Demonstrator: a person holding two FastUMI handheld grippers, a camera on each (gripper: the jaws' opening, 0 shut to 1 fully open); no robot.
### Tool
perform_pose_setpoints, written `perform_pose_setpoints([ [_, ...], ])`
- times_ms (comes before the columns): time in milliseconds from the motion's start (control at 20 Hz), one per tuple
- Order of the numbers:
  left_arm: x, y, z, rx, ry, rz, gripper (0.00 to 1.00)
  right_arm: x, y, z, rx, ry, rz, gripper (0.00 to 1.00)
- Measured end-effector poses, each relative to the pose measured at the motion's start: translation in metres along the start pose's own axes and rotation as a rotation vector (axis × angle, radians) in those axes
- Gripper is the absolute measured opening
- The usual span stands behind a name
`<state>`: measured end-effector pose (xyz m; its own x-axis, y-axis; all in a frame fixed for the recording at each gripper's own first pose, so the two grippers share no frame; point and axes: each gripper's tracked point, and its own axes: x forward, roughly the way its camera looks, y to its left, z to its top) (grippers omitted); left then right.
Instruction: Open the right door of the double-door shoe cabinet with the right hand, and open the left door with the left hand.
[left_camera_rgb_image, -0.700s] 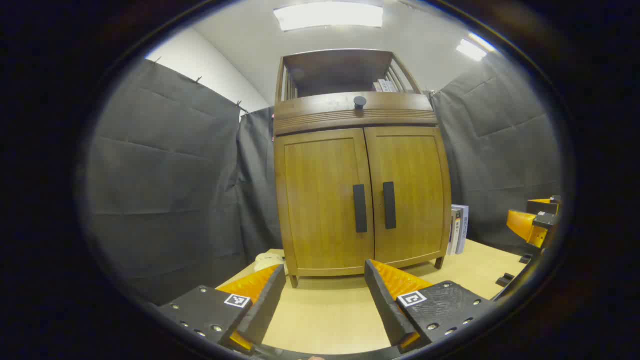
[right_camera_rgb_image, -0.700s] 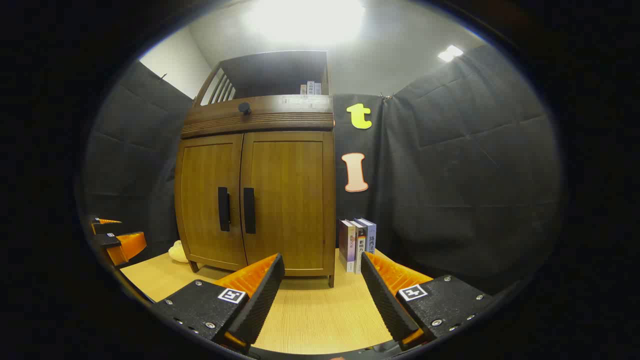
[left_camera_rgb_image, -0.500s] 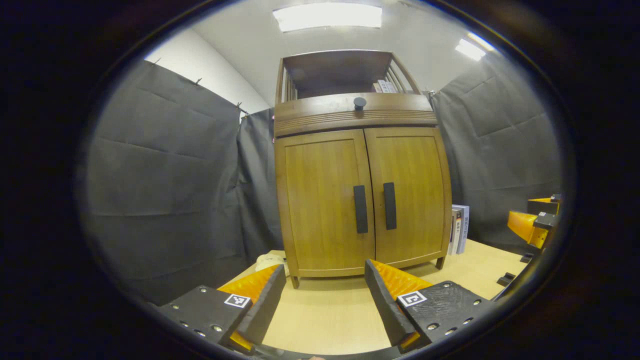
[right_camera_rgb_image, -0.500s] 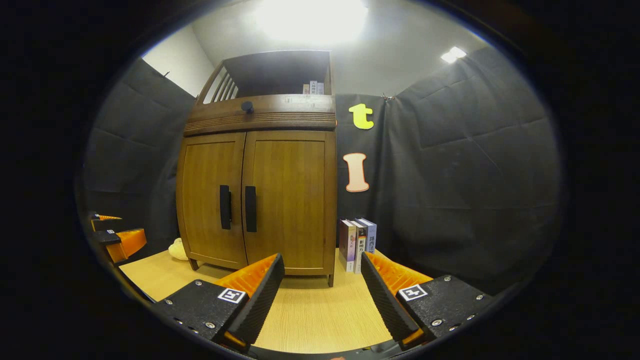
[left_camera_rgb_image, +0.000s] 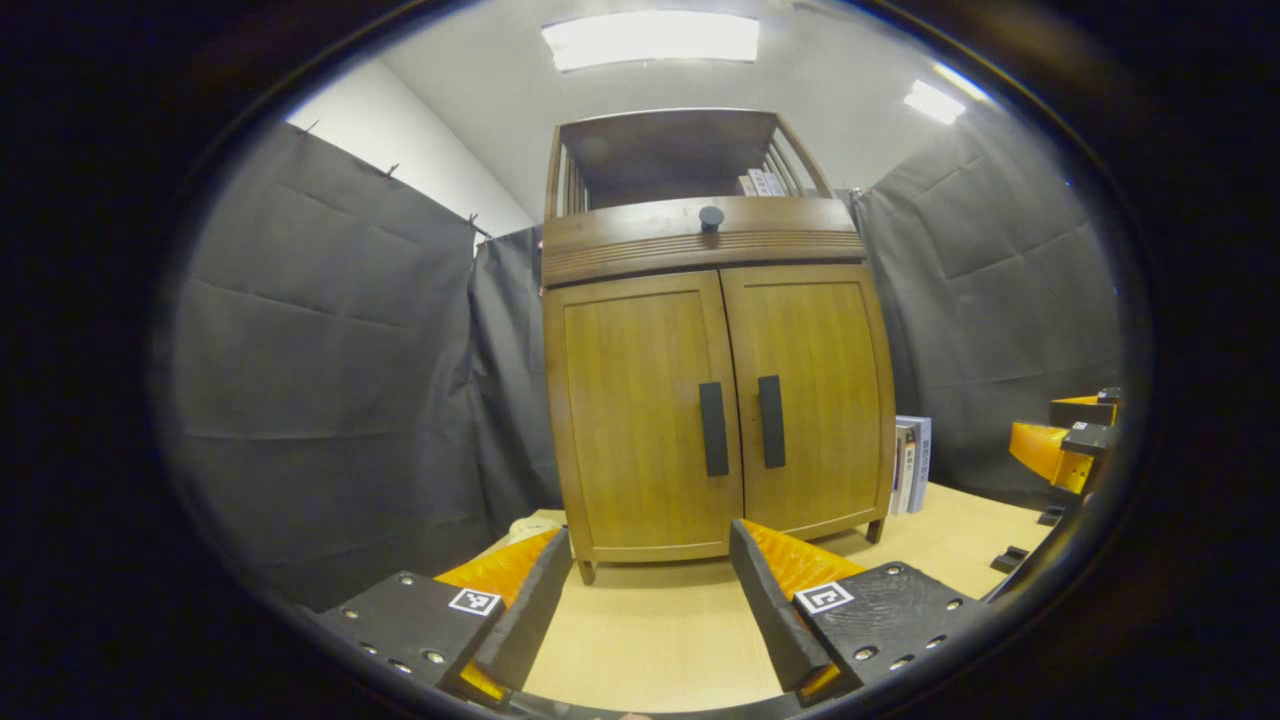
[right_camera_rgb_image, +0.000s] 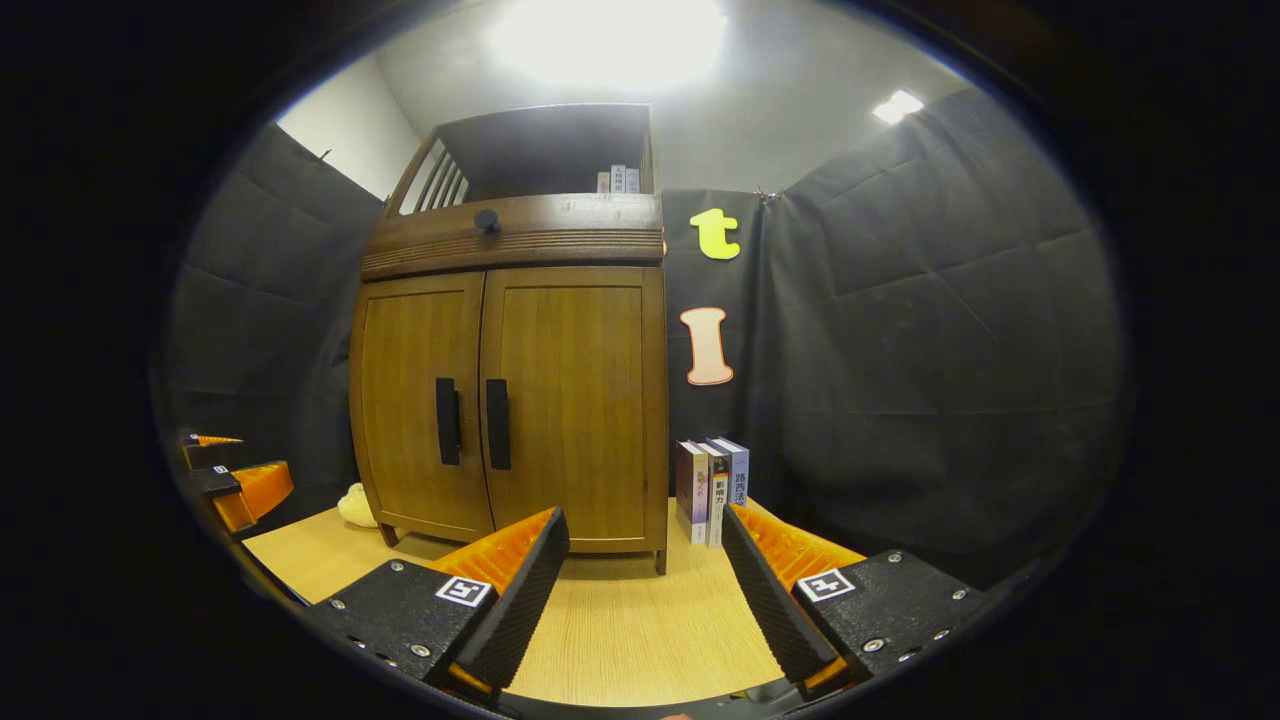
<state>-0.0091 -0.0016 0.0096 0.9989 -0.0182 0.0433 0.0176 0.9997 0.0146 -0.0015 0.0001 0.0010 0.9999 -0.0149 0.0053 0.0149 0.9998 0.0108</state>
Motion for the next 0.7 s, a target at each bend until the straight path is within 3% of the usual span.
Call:
perform_pose_setpoints([
  [100,0.000,0.000,0.001,0.007,-0.006,-0.001,0.90,0.000,0.000,0.000,-0.002,-0.003,0.004,0.95],
  [200,0.000,-0.001,0.001,0.009,-0.010,-0.004,0.96,0.001,0.000,0.003,0.004,-0.002,0.010,0.95],
  [450,0.001,0.003,-0.002,0.005,-0.011,0.010,0.96,0.019,0.012,0.023,0.023,-0.018,0.031,0.95],
  [550,0.000,0.008,-0.002,0.011,-0.012,0.022,0.85,0.036,0.018,0.030,0.020,-0.022,0.043,0.95],
  [700,-0.005,0.025,-0.001,0.013,-0.014,0.048,0.85,0.057,0.030,0.044,0.023,-0.049,0.063,0.95],
])
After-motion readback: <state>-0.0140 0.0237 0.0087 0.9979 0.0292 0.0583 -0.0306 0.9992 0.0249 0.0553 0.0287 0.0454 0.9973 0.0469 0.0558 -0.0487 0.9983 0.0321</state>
